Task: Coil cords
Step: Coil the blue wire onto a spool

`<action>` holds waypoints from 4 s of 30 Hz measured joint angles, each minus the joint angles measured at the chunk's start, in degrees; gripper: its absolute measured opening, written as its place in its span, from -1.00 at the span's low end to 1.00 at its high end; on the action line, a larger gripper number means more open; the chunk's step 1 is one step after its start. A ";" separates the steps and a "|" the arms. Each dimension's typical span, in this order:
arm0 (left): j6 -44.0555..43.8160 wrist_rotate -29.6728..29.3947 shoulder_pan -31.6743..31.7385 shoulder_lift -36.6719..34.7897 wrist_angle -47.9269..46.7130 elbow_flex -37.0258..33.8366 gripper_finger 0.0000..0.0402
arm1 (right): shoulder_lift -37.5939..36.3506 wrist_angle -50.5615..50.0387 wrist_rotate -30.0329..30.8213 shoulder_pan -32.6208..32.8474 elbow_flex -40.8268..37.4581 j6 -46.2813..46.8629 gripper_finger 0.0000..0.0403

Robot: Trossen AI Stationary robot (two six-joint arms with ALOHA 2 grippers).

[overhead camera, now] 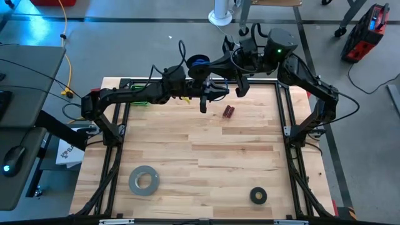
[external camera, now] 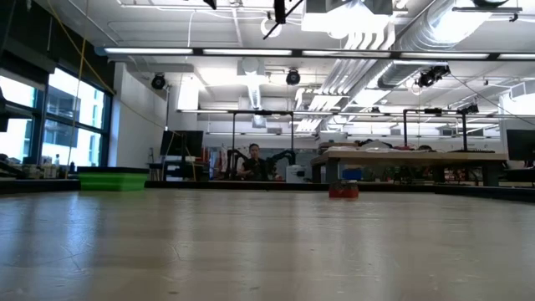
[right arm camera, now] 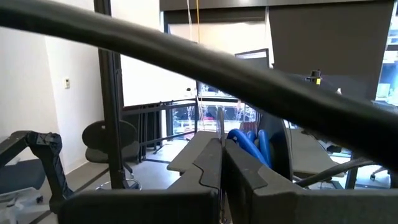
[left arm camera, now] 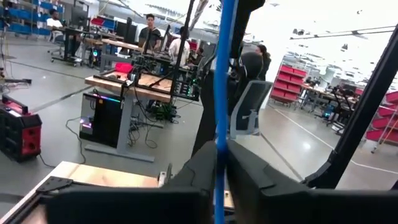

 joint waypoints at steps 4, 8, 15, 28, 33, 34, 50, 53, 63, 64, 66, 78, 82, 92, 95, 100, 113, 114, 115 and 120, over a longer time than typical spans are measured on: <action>-1.52 0.33 0.38 -0.44 -3.89 0.00 -0.95 | -0.12 -0.16 0.00 0.01 0.00 -0.09 -1.00; -1.16 0.78 0.35 -2.57 -13.30 0.00 -0.97 | -1.08 -1.05 0.11 0.00 -0.02 -0.11 -1.00; 0.51 0.78 -0.44 -8.31 -24.92 0.00 -0.99 | -2.90 -2.63 0.69 -0.70 0.00 -1.48 -1.00; -1.14 0.03 -0.44 -20.87 -43.12 0.00 -1.00 | -5.62 -10.14 2.95 -2.43 0.02 -4.02 -1.00; -2.55 0.06 -0.77 -24.07 -46.90 0.00 -1.00 | -5.64 -11.47 3.58 -2.43 0.02 -4.43 -1.00; -2.64 0.05 -0.81 -24.55 -47.08 0.00 -1.00 | -5.64 -11.97 3.59 -2.43 0.02 -4.43 -1.00; -12.92 1.81 -0.81 -31.56 -51.36 0.02 -1.00 | -5.96 -17.66 7.81 -2.43 0.02 -5.20 -1.00; -15.11 1.98 -0.81 -32.55 -53.19 0.02 -1.00 | -6.04 -15.83 8.91 -2.43 0.01 -5.04 -1.00; -19.60 3.87 -0.83 -34.41 -53.54 1.73 -1.00 | -6.85 -20.48 11.47 -2.64 0.00 -4.63 -1.00; -19.60 3.88 -0.83 -34.31 -53.60 2.39 -1.00 | -6.88 -21.57 11.20 -2.67 0.00 -4.63 -1.00; -19.61 4.02 -0.83 -33.92 -53.68 3.80 -1.00 | -6.91 -23.81 10.30 -2.69 0.00 -4.63 -1.00; -19.76 7.89 0.15 -28.47 -60.76 15.47 -1.00 | -6.41 -33.89 5.02 -0.16 0.01 -2.65 -1.00; -20.04 9.36 0.15 -25.63 -60.77 19.84 -1.00 | -5.50 -35.53 4.96 1.73 0.02 -2.38 -1.00; -17.59 14.23 1.24 -16.52 -60.76 31.48 -1.00 | 0.74 -35.34 0.96 7.16 0.02 -1.59 -1.00; -17.56 14.79 1.80 -14.04 -60.71 34.92 -1.00 | 2.32 -33.43 0.50 8.12 0.02 -1.59 -1.00; -17.44 17.90 2.45 -10.62 -59.90 39.31 -1.00 | 4.30 -26.15 -1.45 9.06 0.02 -1.11 -1.00; -15.33 21.24 4.71 -6.63 -55.54 41.53 -1.00 | 9.10 -7.89 -6.69 10.14 0.02 4.60 -1.00; -14.68 21.28 4.94 -6.62 -55.69 41.53 -1.00 | 9.38 -6.18 -7.18 10.14 0.02 5.04 -1.00; -13.98 21.22 5.10 -6.62 -55.91 41.53 -1.00 | 9.52 -4.76 -7.58 10.13 0.01 5.46 -1.00; -11.02 21.14 6.76 -6.63 -57.34 41.55 -1.00 | 9.75 2.19 -9.73 10.14 0.00 7.89 -1.00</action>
